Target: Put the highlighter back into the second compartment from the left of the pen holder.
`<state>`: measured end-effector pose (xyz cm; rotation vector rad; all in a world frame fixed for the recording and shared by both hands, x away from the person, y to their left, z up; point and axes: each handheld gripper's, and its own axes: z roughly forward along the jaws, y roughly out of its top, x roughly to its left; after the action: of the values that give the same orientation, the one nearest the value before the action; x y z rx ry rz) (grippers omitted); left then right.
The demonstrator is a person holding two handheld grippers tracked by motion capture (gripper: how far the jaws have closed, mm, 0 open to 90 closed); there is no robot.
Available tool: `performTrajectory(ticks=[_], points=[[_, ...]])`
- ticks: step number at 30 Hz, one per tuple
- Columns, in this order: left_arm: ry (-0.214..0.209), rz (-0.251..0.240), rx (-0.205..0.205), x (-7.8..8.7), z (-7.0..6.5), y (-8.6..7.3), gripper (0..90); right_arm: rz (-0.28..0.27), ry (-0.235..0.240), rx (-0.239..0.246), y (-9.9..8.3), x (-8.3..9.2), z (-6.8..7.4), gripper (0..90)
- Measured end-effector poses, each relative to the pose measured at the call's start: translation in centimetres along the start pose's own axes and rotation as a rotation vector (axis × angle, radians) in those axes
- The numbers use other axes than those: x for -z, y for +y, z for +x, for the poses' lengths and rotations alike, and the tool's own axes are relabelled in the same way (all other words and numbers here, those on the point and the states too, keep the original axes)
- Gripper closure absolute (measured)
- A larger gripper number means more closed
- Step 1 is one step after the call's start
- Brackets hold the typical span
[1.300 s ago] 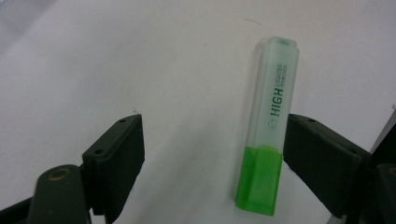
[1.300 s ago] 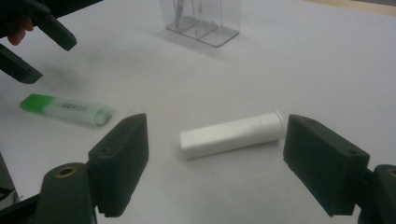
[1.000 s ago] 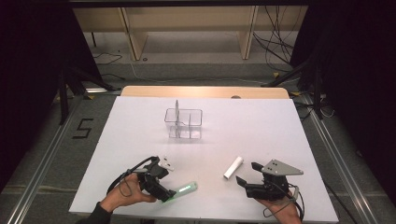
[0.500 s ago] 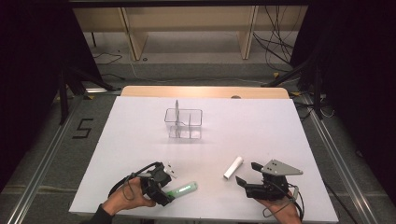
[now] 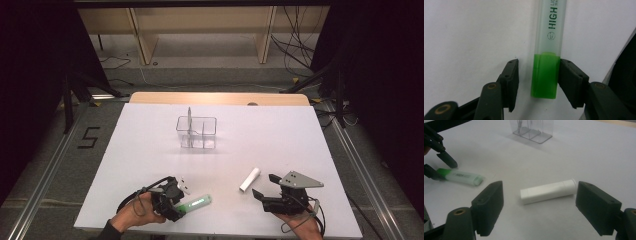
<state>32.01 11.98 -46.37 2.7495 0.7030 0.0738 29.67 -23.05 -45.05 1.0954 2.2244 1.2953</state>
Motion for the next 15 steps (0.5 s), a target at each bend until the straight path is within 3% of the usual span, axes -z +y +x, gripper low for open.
performTrajectory(ticks=[9,15], points=[[0.009,-0.01,-0.02,0.07,-0.26,0.02,66.2,0.002,0.001,0.001,0.01,0.02,0.01,23.3],[-0.004,-0.019,-0.017,0.09,-0.02,0.07,66.8,0.0,0.002,0.002,0.01,0.02,-0.02,23.3]])
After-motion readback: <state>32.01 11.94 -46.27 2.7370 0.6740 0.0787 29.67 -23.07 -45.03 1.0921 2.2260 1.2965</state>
